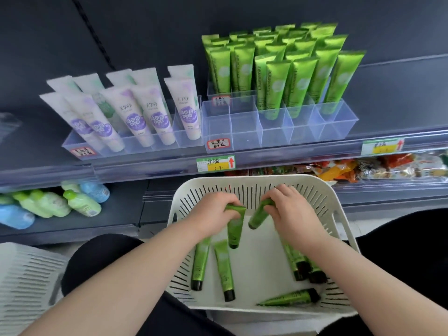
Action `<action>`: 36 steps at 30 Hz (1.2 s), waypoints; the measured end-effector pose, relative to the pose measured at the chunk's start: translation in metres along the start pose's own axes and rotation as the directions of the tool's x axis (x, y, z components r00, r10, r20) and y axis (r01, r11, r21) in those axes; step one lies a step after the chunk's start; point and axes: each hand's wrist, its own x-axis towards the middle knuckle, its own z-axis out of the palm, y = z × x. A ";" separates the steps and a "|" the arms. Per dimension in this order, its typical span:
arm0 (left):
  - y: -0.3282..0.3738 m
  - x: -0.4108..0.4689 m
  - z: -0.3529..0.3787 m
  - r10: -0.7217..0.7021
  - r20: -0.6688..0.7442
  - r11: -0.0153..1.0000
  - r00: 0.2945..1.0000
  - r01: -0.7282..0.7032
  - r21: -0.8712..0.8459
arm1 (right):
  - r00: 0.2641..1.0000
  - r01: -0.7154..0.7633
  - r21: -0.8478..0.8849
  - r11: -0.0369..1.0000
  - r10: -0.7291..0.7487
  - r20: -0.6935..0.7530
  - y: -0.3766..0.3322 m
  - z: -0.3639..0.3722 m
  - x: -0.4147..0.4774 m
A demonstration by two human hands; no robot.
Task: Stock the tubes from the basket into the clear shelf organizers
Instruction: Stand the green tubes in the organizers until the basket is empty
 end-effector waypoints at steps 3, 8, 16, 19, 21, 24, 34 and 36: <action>0.030 0.008 -0.030 0.078 -0.247 0.996 0.966 -0.088 -0.029 | 0.984 0.003 0.018 1.000 0.001 -0.176 -0.006 -0.041 0.015; 0.078 0.029 -0.084 0.107 -0.465 0.980 0.879 -0.172 -0.098 | 0.935 0.040 0.008 0.999 -0.035 -0.354 -0.012 -0.113 0.041; 0.128 0.073 -0.163 0.055 -0.762 0.989 0.645 -0.137 -0.045 | 0.849 0.099 -0.037 0.994 -0.104 -0.519 -0.025 -0.180 0.088; 0.132 0.093 -0.173 0.038 -0.782 0.995 0.622 -0.095 -0.027 | 0.841 0.103 -0.010 0.995 -0.092 -0.533 -0.022 -0.187 0.103; 0.130 0.108 -0.175 0.029 -0.767 0.998 0.641 -0.059 -0.011 | 0.854 0.101 -0.010 0.995 -0.092 -0.512 -0.019 -0.186 0.112; 0.120 0.132 -0.173 0.055 -0.709 0.998 0.703 -0.013 0.065 | 0.890 0.098 -0.040 0.994 -0.106 -0.443 -0.013 -0.178 0.123; 0.094 0.171 -0.161 0.004 -0.582 0.987 0.813 0.089 0.131 | 0.915 0.110 -0.032 0.993 -0.114 -0.388 0.001 -0.162 0.138; 0.095 0.165 -0.163 0.040 -0.604 0.981 0.796 0.083 0.174 | 0.917 0.116 -0.049 0.992 -0.126 -0.380 -0.002 -0.160 0.140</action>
